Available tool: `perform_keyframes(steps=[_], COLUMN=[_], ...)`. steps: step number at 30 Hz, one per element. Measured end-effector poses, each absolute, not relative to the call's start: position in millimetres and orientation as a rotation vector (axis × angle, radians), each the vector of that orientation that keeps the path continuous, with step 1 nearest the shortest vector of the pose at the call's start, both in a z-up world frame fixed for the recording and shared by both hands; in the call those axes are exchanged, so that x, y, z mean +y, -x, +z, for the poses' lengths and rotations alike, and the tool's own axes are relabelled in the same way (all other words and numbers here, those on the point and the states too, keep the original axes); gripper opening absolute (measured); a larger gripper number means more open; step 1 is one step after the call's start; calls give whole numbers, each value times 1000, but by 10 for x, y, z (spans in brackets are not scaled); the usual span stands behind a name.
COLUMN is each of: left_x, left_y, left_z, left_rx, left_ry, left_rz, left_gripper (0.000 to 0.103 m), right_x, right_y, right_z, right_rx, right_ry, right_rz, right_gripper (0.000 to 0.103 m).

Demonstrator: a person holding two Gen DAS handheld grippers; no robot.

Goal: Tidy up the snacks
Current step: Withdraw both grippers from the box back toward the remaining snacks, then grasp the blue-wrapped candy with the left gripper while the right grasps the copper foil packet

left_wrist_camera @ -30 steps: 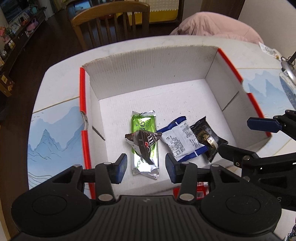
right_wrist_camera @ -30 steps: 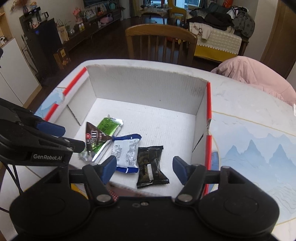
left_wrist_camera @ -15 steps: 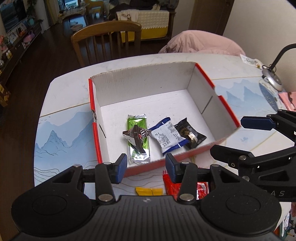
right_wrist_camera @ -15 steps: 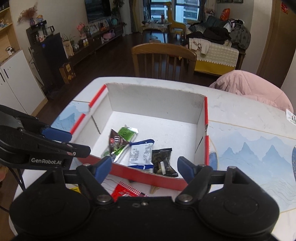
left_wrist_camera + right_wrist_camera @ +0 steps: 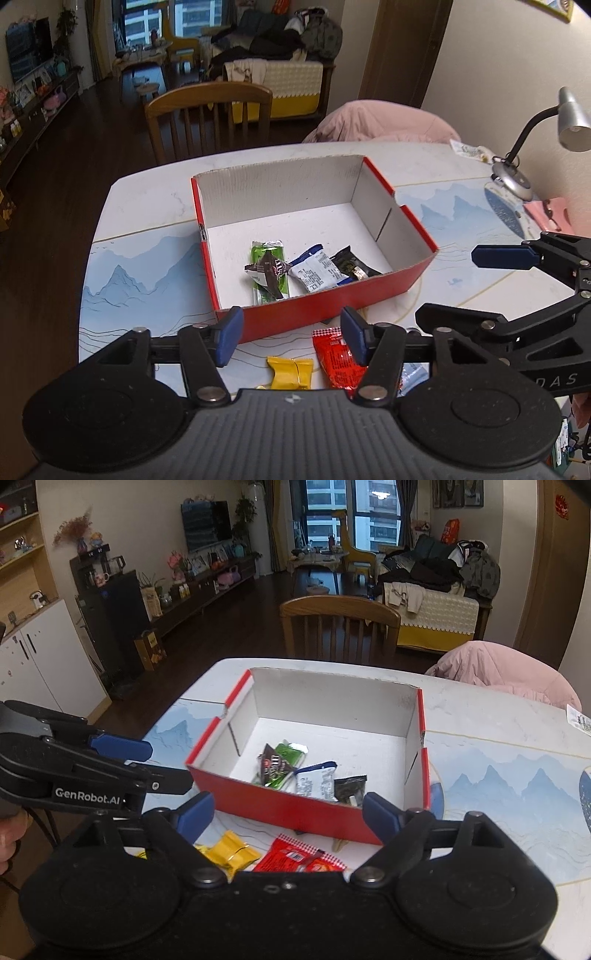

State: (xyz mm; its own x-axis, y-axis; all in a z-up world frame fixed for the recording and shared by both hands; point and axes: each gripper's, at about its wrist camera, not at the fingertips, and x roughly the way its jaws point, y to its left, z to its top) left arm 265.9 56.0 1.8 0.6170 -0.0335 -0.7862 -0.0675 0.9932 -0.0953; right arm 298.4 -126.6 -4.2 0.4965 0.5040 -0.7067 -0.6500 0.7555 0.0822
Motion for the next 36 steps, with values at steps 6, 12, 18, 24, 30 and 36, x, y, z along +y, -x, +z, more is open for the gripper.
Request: perform_keyframes(steps=[6,12,18,24,30,36], left_x=[544,554,616,684,728,738], left_y=[-2374,-2116,-1900,-1760,-1622,-1451], left_z=[44,-14,-128,-286,-539,-843], left_rx=[878,871,873,882,907,952], left_ry=[113,104,122,124,114,110], left_rz=[1,-12,-9,10,-11,-15], left_gripper=[59,64,70,75,75,76], right_x=[-1312,-1373,-1419,-1420,-1434,-1381], right_y=[-2740,-2520,-2336,-2206,-2207,-2304], right_z=[-30,-110,-232,-417,-663,-960], right_rx=[763,768,775,800,889,1003], right_ry=[193,168,144,144,101,43], right_rz=[717,730,733,701,659,550], right_gripper=[90,95,100,103,103,103])
